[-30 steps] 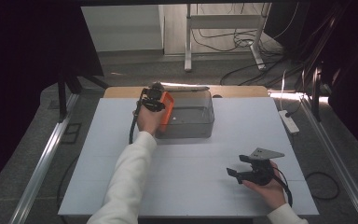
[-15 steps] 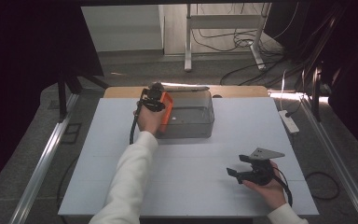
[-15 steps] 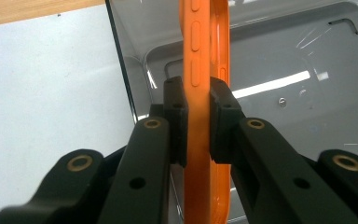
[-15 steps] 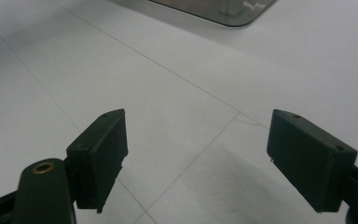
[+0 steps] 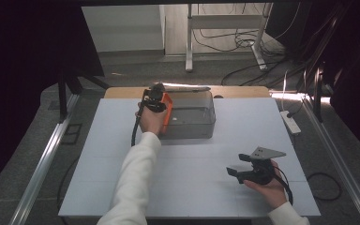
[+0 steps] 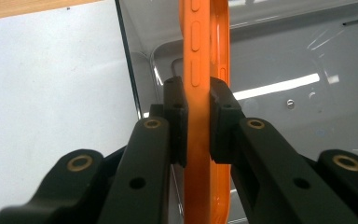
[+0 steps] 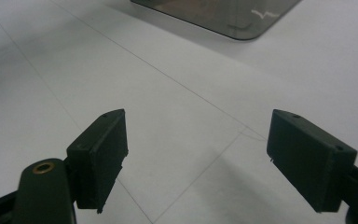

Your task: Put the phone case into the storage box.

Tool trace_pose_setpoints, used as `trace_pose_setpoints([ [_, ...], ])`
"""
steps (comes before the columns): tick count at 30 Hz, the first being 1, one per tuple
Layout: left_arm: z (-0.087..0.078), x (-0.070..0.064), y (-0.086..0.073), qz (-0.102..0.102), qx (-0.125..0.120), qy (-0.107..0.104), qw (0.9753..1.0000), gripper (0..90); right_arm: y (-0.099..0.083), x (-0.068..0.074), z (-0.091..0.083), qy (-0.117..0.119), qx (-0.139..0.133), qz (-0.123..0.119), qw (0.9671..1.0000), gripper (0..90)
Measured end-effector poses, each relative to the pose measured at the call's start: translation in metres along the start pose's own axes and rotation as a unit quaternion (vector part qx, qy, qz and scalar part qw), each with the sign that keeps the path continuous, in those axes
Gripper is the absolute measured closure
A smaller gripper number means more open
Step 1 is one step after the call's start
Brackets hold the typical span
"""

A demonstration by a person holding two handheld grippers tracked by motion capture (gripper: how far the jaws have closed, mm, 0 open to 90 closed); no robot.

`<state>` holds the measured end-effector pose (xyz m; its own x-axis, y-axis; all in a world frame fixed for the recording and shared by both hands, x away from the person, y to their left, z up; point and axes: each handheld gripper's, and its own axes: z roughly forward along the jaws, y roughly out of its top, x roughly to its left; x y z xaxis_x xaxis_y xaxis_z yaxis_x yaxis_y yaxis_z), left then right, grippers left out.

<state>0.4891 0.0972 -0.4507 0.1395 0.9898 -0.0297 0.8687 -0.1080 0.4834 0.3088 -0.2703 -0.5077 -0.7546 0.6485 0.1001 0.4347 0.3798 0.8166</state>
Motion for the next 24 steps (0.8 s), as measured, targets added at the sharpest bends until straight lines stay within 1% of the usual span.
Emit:
trace_pose_setpoints([
  [1,0.0003,-0.0010,0.0001,0.000,0.000,0.002,1.0000,79.7,0.0006,0.0002,0.0006,0.004,-0.005,-0.001,1.0000,20.7],
  [6,0.0027,-0.0043,-0.0002,0.002,0.001,0.017,0.9998,79.7,0.0029,0.0002,0.0005,0.010,-0.009,-0.006,0.9999,20.7],
  [8,0.0032,-0.0044,-0.0004,0.001,0.002,0.017,0.9998,79.6,0.0029,-0.0009,0.0009,0.011,-0.010,-0.007,0.9999,20.7],
  [9,0.0029,-0.0049,-0.0006,0.001,0.002,0.021,0.9998,79.6,0.0031,-0.0011,0.0009,0.012,-0.010,-0.005,0.9999,20.8],
  [24,0.0031,-0.0043,-0.0031,0.010,0.008,0.021,0.9997,79.5,0.0024,-0.0010,0.0009,0.009,-0.007,-0.007,0.9999,20.5],
])
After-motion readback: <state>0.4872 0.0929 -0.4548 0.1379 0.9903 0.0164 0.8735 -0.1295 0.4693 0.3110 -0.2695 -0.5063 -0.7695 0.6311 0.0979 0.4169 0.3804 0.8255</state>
